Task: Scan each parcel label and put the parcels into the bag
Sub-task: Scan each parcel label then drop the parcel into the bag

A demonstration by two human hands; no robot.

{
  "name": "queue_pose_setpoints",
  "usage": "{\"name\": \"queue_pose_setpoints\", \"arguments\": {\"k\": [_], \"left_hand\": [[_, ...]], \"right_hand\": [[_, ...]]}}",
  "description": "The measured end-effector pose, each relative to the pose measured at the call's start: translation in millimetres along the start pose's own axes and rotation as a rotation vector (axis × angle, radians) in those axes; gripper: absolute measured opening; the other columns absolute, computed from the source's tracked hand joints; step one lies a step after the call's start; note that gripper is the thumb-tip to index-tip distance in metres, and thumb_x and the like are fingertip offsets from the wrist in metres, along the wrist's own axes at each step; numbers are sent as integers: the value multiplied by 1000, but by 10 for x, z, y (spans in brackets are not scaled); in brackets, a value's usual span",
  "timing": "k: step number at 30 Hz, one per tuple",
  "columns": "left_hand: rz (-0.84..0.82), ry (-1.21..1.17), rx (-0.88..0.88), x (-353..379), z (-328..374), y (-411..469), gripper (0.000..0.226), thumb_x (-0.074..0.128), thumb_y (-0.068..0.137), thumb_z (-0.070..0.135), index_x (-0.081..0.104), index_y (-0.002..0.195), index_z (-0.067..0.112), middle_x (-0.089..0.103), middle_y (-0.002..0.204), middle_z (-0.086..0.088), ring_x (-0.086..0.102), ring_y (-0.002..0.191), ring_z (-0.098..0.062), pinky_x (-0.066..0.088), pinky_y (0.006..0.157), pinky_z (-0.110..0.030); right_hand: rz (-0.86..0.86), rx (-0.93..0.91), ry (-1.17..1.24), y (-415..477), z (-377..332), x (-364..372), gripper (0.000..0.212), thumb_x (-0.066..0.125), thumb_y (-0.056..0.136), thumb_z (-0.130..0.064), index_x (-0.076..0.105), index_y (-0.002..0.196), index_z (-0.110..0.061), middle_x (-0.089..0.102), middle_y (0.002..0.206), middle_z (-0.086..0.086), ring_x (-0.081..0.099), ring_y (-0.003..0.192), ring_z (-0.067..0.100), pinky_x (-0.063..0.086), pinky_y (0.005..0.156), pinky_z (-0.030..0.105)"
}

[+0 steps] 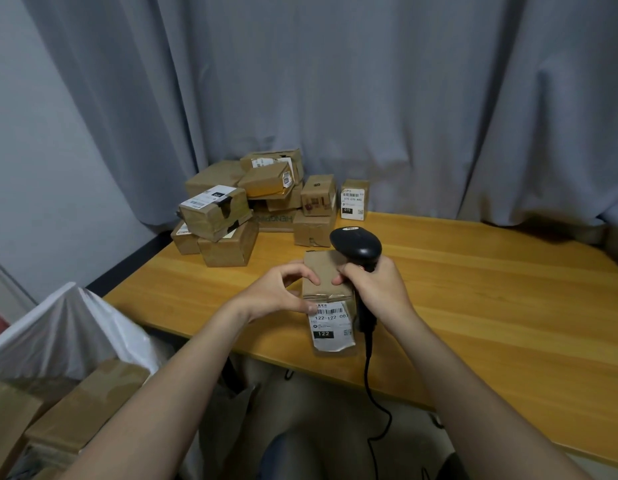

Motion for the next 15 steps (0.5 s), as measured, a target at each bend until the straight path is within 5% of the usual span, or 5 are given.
{"name": "queue_pose_setpoints", "arguments": {"k": [7, 11, 15], "left_hand": [[-11, 85, 25, -6, -45, -135, 45, 92, 62, 32, 76, 104, 36, 54, 141, 10, 50, 137, -12, 47, 112, -51], [136, 110, 22, -55, -88, -309, 53, 92, 58, 43, 74, 108, 47, 49, 145, 8, 48, 137, -9, 40, 119, -42], [240, 126, -11, -165, -184, -432, 77, 90, 61, 56, 59, 131, 58, 47, 146, 12, 47, 136, -11, 44, 115, -45]], "right_hand": [[24, -13, -52, -59, -10, 48, 7, 71, 88, -14, 76, 84, -11, 76, 72, -9, 70, 66, 3, 47, 54, 13], [-50, 15, 37, -138, -70, 92, 8, 74, 91, -22, 75, 94, -14, 80, 86, 0, 74, 79, 10, 53, 72, 26], [-15, -100, 113, -308, -422, -3, 6, 75, 95, -29, 75, 96, -23, 78, 82, -3, 72, 77, 2, 49, 66, 10]]}}
Point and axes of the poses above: each hand's wrist, its own y-axis towards the middle knuckle, its own x-axis out of the palm, z = x × y, the point moved 10 cm from there along y, towards the middle knuckle
